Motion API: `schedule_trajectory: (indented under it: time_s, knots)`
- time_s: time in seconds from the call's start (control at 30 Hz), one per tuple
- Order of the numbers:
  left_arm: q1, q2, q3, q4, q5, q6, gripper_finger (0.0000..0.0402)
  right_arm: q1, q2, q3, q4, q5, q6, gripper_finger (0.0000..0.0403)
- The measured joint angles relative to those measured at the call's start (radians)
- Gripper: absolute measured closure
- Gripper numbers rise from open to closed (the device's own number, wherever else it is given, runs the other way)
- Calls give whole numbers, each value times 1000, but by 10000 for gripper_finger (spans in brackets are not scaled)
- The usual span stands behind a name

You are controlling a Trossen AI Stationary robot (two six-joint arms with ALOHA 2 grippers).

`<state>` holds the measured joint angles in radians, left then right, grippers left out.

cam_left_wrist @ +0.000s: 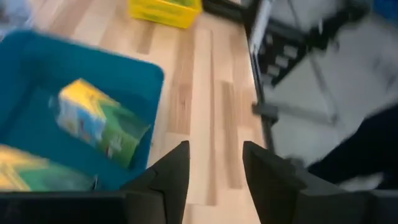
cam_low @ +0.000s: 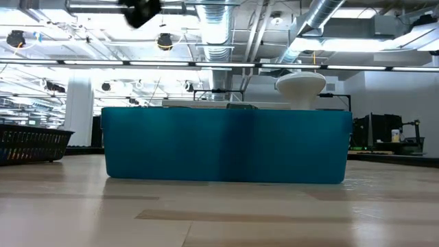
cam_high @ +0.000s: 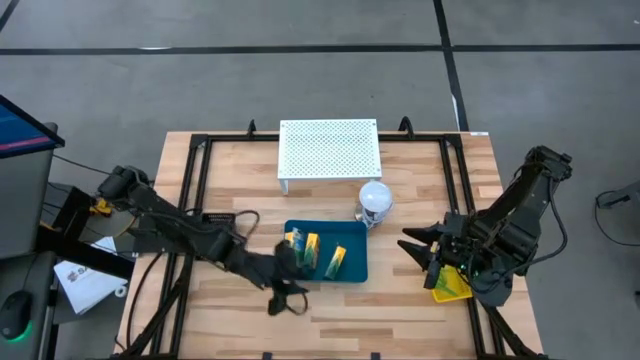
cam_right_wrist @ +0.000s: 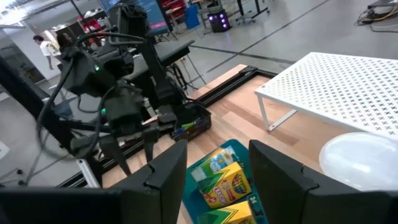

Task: Pick & Place Office Desk Supplies
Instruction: Put the blue bin with crayon boxes on the shelf

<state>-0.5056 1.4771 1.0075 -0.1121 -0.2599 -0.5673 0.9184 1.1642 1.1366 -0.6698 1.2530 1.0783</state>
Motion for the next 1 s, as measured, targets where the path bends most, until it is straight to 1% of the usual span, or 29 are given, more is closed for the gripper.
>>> schedule_trajectory:
  time_s: [0.1,0.17,0.23,0.3,0.37,0.43,0.63,0.7,0.83,0.93,1.0]
  knots:
    - [6,81,124,-128,21,185,252,9,0,0,-7,0,19,235]
    - [19,133,213,-225,24,294,241,10,0,0,-6,1,22,235]
    - [36,177,278,-301,26,363,227,10,0,0,-2,0,24,235]
    - [54,219,321,-337,65,392,213,10,0,0,-3,1,37,235]
    - [76,250,338,-344,127,394,203,10,0,0,-3,1,41,235]
    - [87,273,344,-343,163,382,200,12,0,0,0,1,41,235]
    - [87,326,344,-343,164,345,201,12,0,0,4,1,41,235]
    - [80,346,344,-343,158,330,197,12,0,0,4,1,40,235]
    - [78,372,344,-343,107,313,188,12,0,0,-1,1,40,235]
    - [86,393,344,-343,68,300,186,12,0,0,-4,1,37,235]
    - [94,402,344,-341,59,286,187,12,0,0,-4,-2,37,235]
